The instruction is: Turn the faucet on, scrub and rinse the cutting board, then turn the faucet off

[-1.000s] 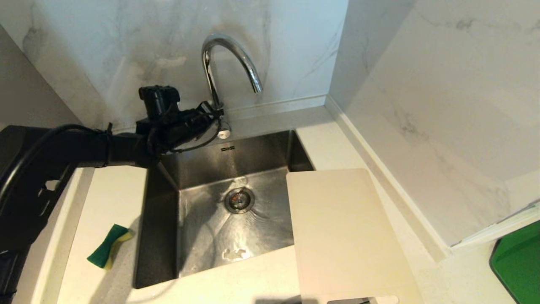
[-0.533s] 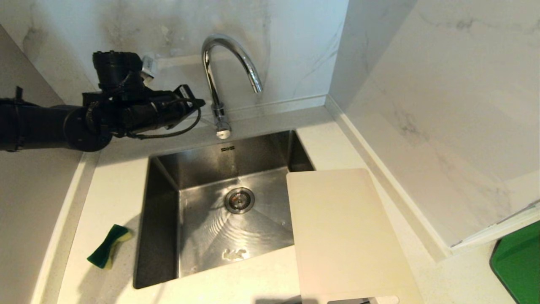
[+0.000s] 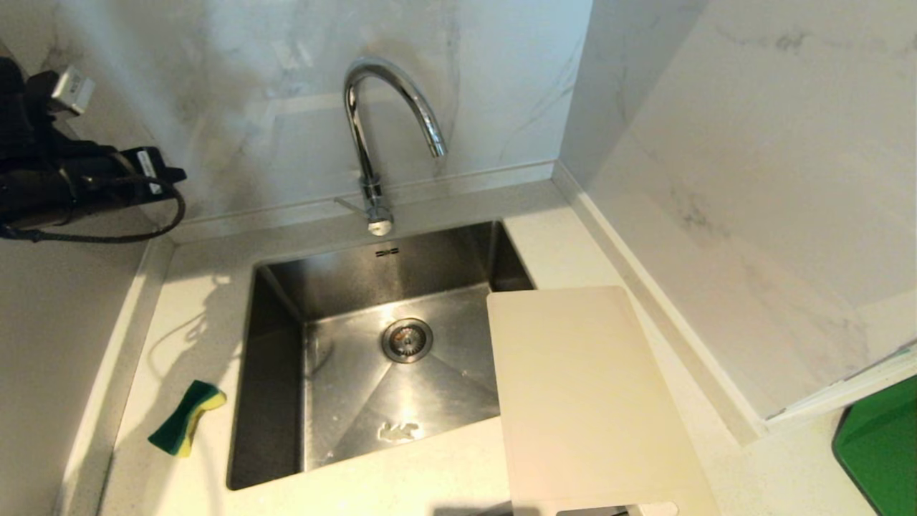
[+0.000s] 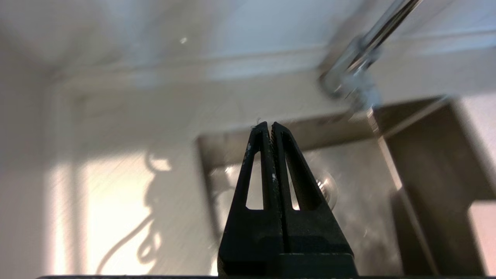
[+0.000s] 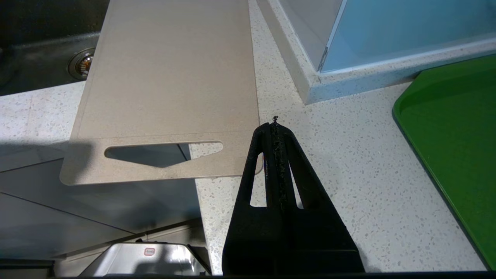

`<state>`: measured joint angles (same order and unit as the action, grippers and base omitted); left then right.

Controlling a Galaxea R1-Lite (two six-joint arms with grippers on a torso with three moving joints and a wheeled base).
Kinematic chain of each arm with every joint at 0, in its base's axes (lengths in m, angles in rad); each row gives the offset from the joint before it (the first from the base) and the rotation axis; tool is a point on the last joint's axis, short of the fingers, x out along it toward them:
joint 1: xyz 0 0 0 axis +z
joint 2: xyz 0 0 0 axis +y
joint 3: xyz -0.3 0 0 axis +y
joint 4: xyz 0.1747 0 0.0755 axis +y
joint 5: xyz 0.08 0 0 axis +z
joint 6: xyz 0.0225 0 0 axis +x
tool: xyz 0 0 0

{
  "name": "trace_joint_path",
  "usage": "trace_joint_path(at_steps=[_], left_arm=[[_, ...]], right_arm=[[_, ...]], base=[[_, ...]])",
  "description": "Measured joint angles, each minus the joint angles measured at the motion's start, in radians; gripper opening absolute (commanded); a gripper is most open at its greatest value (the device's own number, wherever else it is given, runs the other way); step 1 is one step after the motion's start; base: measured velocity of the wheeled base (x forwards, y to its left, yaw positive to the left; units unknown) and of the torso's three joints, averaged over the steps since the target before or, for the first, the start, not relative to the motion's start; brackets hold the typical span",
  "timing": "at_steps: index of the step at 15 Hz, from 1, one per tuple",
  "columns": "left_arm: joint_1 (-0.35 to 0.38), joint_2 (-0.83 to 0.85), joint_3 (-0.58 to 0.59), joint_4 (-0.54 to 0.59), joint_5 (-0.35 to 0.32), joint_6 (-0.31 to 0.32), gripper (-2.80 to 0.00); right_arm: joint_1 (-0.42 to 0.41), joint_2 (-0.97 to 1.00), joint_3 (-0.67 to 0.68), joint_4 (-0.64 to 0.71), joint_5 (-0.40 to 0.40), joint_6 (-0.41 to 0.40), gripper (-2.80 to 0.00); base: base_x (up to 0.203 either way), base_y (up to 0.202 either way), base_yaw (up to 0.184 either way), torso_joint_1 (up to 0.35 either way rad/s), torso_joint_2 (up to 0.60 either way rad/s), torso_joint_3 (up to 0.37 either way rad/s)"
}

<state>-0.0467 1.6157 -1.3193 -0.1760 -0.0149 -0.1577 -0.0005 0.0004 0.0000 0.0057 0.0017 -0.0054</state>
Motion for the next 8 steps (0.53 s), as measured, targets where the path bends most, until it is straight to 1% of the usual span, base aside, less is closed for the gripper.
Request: trace_joint_path(at_steps=[5, 6, 8], left_arm=[[0.174, -0.221, 0.301, -0.013, -0.121, -0.009, -2.8], [0.205, -0.256, 0.365, -0.036, -0.147, -0.014, -2.8], [0.239, -0.319, 0.498, -0.09, -0.181, -0.027, -2.8]], right_arm=[[0.001, 0.0, 0.0, 0.0, 0.0, -0.002, -2.8], [0.001, 0.0, 0.0, 0.0, 0.001, -0.002, -2.8], [0.0, 0.0, 0.0, 0.001, 0.0, -0.002, -2.8]], base=[[0.0, 0.0, 0.0, 0.0, 0.0, 0.0], [0.0, 0.0, 0.0, 0.0, 0.0, 0.0], [0.0, 0.0, 0.0, 0.0, 0.0, 0.0]])
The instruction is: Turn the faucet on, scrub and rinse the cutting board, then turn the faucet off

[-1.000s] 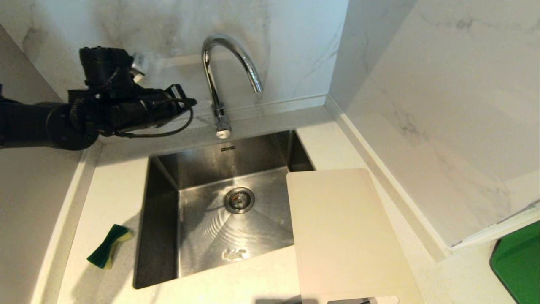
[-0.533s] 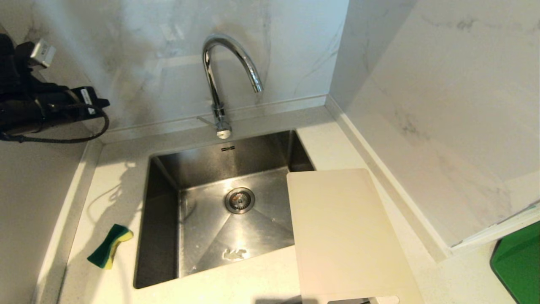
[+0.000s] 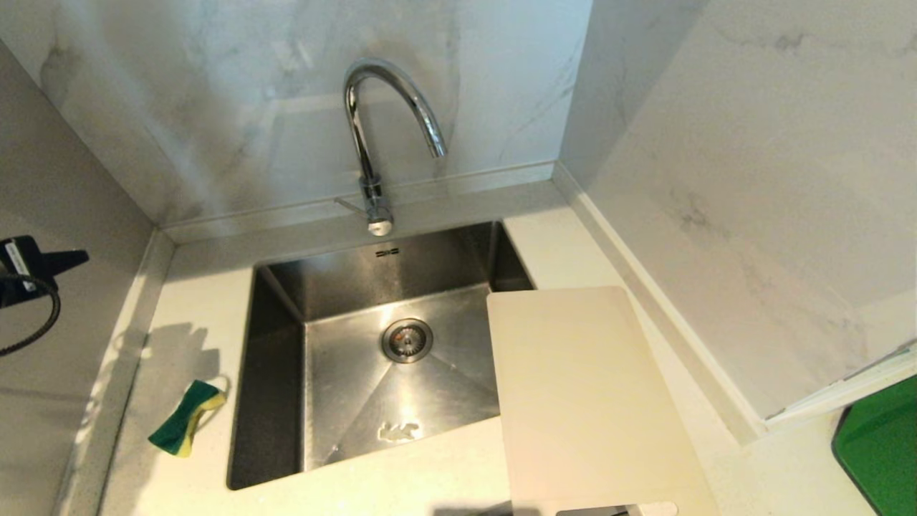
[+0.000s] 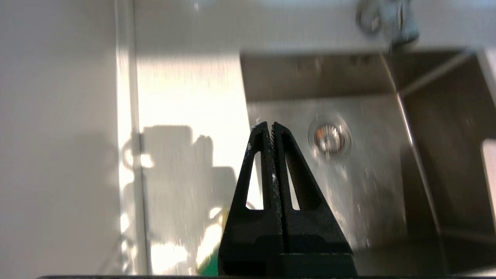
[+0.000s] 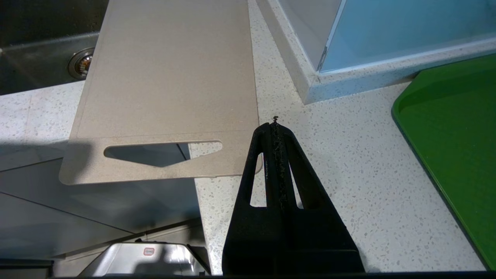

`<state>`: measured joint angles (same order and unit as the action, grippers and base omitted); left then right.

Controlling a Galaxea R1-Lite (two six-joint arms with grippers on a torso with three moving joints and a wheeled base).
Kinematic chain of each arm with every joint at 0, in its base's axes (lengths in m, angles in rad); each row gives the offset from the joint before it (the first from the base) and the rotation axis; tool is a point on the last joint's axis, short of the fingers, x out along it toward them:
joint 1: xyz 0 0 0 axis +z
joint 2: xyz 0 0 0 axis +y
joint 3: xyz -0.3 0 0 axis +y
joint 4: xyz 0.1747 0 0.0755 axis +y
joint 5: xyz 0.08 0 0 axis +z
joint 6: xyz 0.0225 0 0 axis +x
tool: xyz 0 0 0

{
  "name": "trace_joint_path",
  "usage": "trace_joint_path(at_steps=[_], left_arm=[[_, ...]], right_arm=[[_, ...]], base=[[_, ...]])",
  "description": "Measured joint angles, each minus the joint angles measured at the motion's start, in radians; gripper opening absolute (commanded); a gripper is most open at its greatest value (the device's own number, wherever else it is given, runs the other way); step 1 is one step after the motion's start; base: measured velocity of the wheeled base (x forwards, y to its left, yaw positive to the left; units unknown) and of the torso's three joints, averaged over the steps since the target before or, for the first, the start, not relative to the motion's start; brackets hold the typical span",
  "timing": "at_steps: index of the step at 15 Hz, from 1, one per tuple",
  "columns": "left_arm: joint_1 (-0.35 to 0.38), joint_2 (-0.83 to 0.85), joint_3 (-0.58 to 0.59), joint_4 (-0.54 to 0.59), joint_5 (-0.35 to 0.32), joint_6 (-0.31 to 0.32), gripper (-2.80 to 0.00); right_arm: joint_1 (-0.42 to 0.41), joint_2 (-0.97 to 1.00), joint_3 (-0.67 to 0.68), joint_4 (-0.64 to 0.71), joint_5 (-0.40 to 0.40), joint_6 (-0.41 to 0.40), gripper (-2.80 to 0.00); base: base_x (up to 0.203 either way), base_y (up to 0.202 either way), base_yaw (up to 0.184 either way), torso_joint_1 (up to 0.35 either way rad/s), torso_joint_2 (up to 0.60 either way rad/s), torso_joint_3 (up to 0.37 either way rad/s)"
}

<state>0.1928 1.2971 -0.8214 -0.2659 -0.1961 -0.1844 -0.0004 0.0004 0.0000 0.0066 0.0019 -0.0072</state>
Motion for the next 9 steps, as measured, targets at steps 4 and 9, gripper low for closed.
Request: trace_joint_path(at_steps=[4, 9], left_arm=[[0.021, -0.108, 0.244, -0.124, -0.017, -0.023, -2.8], [0.023, -0.282, 0.441, -0.152, -0.023, -0.043, -2.8]], right_arm=[[0.0, 0.0, 0.0, 0.0, 0.0, 0.001, -2.8], [0.0, 0.0, 0.0, 0.001, -0.001, 0.003, -2.8]], base=[[0.0, 0.0, 0.0, 0.0, 0.0, 0.0], [0.0, 0.0, 0.0, 0.0, 0.0, 0.0]])
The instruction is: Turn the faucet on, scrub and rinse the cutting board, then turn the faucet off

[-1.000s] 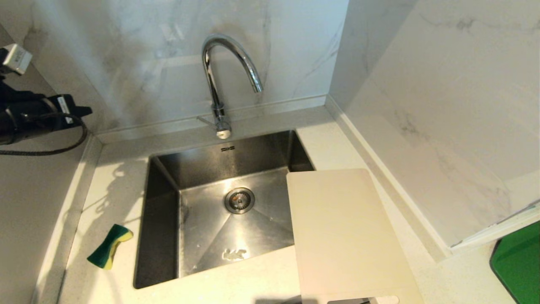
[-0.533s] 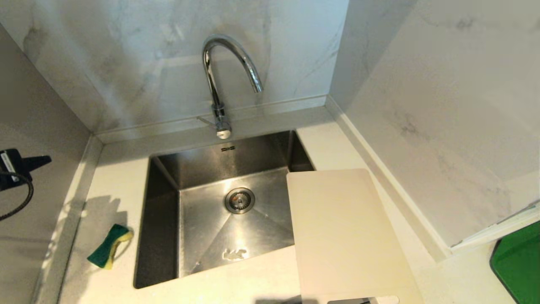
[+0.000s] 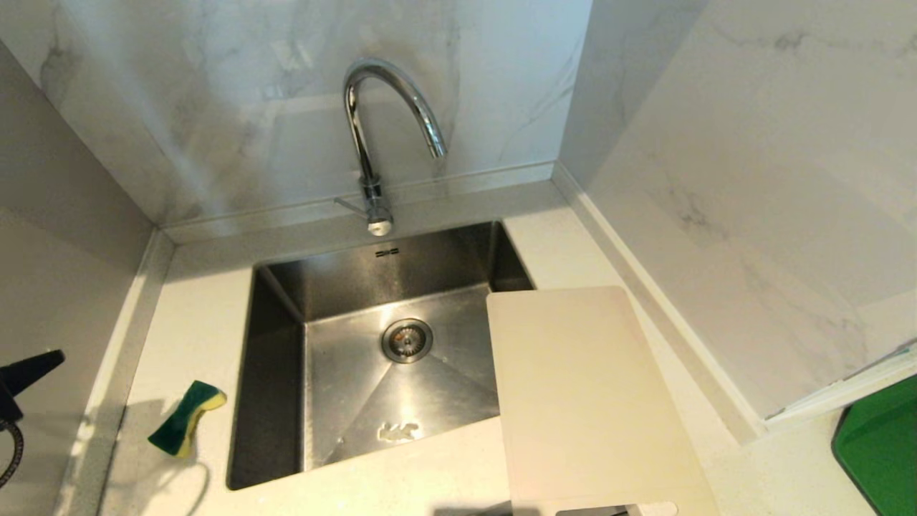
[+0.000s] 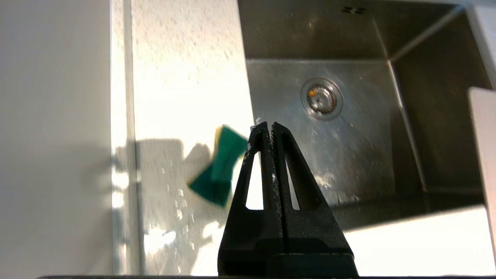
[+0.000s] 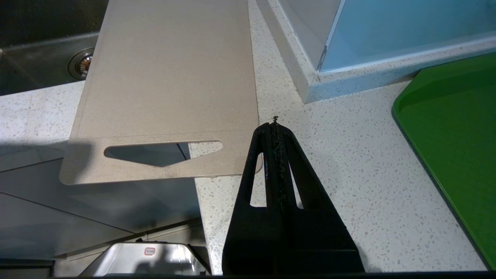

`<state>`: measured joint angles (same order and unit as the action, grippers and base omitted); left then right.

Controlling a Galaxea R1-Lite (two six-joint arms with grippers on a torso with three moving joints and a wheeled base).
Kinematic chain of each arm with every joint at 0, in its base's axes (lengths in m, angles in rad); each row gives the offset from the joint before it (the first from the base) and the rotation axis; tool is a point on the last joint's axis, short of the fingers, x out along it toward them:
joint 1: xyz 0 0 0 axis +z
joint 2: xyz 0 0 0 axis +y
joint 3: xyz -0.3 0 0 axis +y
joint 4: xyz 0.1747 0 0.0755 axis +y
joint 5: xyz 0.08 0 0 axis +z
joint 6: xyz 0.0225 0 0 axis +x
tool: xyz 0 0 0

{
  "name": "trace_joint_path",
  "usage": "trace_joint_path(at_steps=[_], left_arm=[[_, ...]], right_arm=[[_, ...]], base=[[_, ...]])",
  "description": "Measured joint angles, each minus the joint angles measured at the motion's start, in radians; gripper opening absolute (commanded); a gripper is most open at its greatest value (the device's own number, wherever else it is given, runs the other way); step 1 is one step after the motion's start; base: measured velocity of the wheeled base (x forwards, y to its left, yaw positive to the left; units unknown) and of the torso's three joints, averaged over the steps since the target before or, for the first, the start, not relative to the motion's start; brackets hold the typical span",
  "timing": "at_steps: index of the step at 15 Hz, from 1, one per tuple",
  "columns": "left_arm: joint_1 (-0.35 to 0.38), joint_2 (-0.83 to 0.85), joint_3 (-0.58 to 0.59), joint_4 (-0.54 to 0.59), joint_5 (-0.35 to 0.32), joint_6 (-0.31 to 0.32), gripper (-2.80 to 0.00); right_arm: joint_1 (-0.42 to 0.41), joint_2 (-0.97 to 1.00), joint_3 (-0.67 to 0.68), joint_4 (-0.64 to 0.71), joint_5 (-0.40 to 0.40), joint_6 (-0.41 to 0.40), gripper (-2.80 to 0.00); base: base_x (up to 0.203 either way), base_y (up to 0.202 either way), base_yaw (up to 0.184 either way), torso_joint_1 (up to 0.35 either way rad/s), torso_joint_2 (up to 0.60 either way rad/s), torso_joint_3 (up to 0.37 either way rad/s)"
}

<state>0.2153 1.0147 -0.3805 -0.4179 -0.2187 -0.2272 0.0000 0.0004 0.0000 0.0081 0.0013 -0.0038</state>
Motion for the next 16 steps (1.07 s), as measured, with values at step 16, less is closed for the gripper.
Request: trace_joint_path(at_steps=[16], left_arm=[[-0.159, -0.422, 0.297, 0.082, -0.141, 0.007, -2.8]], right_arm=[[0.0, 0.0, 0.0, 0.0, 0.0, 0.0, -2.8]], base=[[0.0, 0.0, 0.0, 0.0, 0.0, 0.0]])
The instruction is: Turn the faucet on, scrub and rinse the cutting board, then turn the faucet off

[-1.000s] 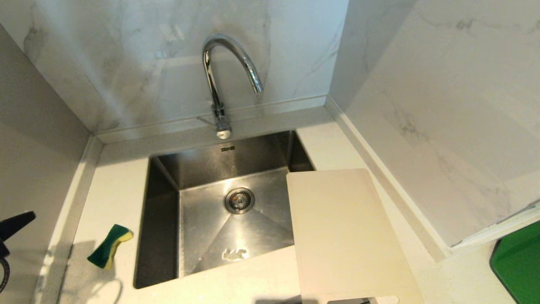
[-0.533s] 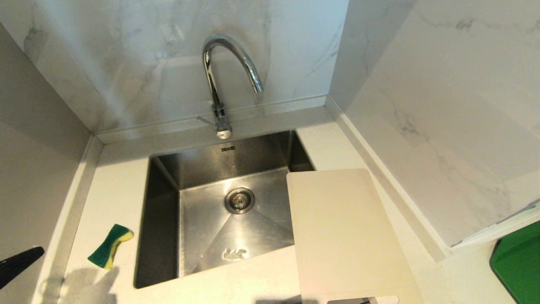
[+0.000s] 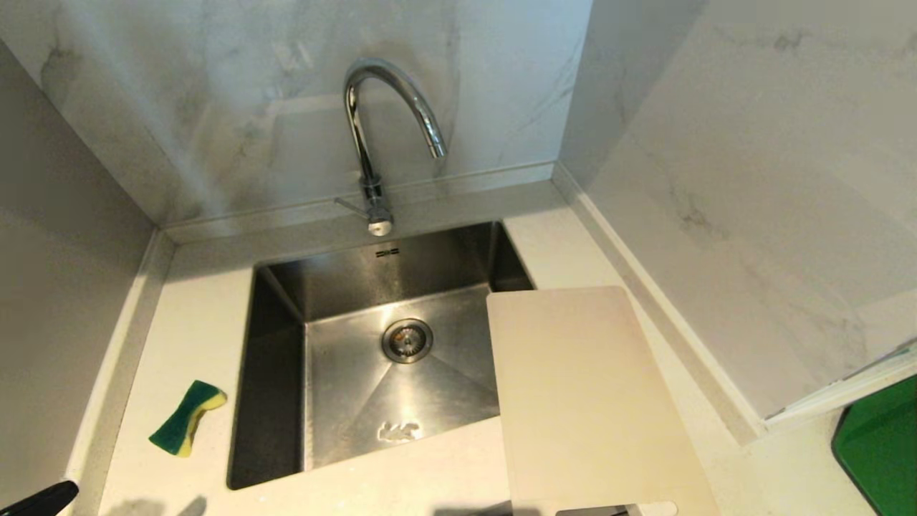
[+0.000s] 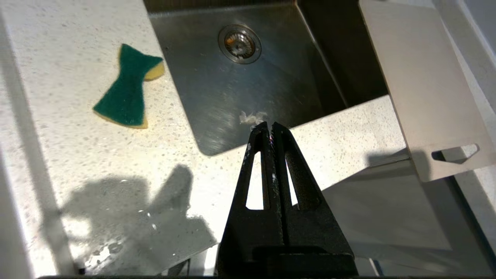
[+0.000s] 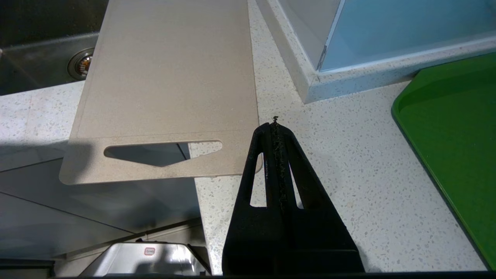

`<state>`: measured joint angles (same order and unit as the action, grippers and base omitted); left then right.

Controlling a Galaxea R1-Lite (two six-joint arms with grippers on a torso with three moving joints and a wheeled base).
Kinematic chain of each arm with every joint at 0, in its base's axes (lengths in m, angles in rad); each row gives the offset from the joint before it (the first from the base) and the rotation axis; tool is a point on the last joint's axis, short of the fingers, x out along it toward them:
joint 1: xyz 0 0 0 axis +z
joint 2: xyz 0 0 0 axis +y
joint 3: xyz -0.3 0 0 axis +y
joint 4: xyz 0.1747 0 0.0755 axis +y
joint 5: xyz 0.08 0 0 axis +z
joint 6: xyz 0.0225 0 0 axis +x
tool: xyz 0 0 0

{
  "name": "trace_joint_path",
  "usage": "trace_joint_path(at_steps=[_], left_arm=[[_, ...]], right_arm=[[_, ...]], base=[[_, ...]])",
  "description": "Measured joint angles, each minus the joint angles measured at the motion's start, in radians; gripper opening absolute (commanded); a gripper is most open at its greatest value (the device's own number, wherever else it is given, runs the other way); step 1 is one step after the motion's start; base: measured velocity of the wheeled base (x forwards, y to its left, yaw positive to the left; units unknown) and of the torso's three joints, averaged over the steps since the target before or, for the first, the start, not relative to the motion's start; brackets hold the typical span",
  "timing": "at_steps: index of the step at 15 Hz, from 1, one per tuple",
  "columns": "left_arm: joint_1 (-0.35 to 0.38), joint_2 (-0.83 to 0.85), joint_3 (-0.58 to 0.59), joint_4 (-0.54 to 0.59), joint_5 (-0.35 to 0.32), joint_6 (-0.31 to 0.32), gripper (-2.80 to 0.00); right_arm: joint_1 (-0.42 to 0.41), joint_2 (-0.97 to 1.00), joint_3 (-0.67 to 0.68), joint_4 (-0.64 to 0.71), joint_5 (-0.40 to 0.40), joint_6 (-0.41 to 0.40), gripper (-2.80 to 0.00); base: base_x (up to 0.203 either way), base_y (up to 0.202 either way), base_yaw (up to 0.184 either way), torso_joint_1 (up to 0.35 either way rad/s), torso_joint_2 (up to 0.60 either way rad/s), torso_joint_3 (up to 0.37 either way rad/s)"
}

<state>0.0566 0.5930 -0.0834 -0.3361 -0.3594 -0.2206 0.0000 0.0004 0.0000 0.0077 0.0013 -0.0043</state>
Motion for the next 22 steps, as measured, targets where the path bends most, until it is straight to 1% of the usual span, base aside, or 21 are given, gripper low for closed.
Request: trace_joint_path(at_steps=[3, 5, 7, 8, 10, 11, 13, 15, 17, 19, 20, 21, 22], left_arm=[[-0.001, -0.17, 0.008, 0.094, 0.068, 0.012, -2.8], [-0.002, -0.254, 0.012, 0.122, 0.114, 0.05, -2.8], [-0.002, -0.293, 0.012, 0.113, 0.159, 0.059, -2.8], [-0.002, -0.304, 0.012, 0.083, 0.176, 0.063, -2.8], [-0.001, -0.317, 0.029, 0.014, 0.217, 0.099, -2.8], [-0.001, -0.32, 0.051, 0.005, 0.223, 0.115, -2.8], [-0.006, -0.33, 0.075, 0.017, 0.225, 0.106, -2.8], [-0.023, -0.364, 0.08, 0.027, 0.229, 0.121, -2.8], [-0.039, -0.418, 0.082, 0.072, 0.256, 0.158, -2.8], [-0.046, -0.5, 0.083, 0.151, 0.273, 0.194, -2.8], [-0.048, -0.531, 0.083, 0.191, 0.29, 0.201, -2.8], [-0.051, -0.553, 0.083, 0.22, 0.32, 0.212, -2.8], [-0.052, -0.567, 0.083, 0.22, 0.336, 0.233, -2.8]], right_arm=[[-0.001, 0.0, 0.0, 0.0, 0.0, 0.0, -2.8], [0.0, 0.0, 0.0, 0.0, 0.0, 0.0, -2.8], [0.0, 0.0, 0.0, 0.0, 0.0, 0.0, -2.8], [0.0, 0.0, 0.0, 0.0, 0.0, 0.0, -2.8], [0.0, 0.0, 0.0, 0.0, 0.0, 0.0, -2.8], [-0.001, 0.0, 0.0, 0.0, 0.0, 0.0, -2.8], [-0.001, 0.0, 0.0, 0.0, 0.0, 0.0, -2.8], [-0.001, 0.0, 0.0, 0.0, 0.0, 0.0, -2.8], [0.0, 0.0, 0.0, 0.0, 0.0, 0.0, -2.8], [0.0, 0.0, 0.0, 0.0, 0.0, 0.0, -2.8], [0.0, 0.0, 0.0, 0.0, 0.0, 0.0, -2.8], [0.0, 0.0, 0.0, 0.0, 0.0, 0.0, -2.8], [0.0, 0.0, 0.0, 0.0, 0.0, 0.0, -2.8]], base=[[0.0, 0.0, 0.0, 0.0, 0.0, 0.0], [0.0, 0.0, 0.0, 0.0, 0.0, 0.0], [0.0, 0.0, 0.0, 0.0, 0.0, 0.0], [0.0, 0.0, 0.0, 0.0, 0.0, 0.0], [0.0, 0.0, 0.0, 0.0, 0.0, 0.0], [0.0, 0.0, 0.0, 0.0, 0.0, 0.0], [0.0, 0.0, 0.0, 0.0, 0.0, 0.0], [0.0, 0.0, 0.0, 0.0, 0.0, 0.0], [0.0, 0.0, 0.0, 0.0, 0.0, 0.0], [0.0, 0.0, 0.0, 0.0, 0.0, 0.0], [0.0, 0.0, 0.0, 0.0, 0.0, 0.0], [0.0, 0.0, 0.0, 0.0, 0.0, 0.0], [0.0, 0.0, 0.0, 0.0, 0.0, 0.0]])
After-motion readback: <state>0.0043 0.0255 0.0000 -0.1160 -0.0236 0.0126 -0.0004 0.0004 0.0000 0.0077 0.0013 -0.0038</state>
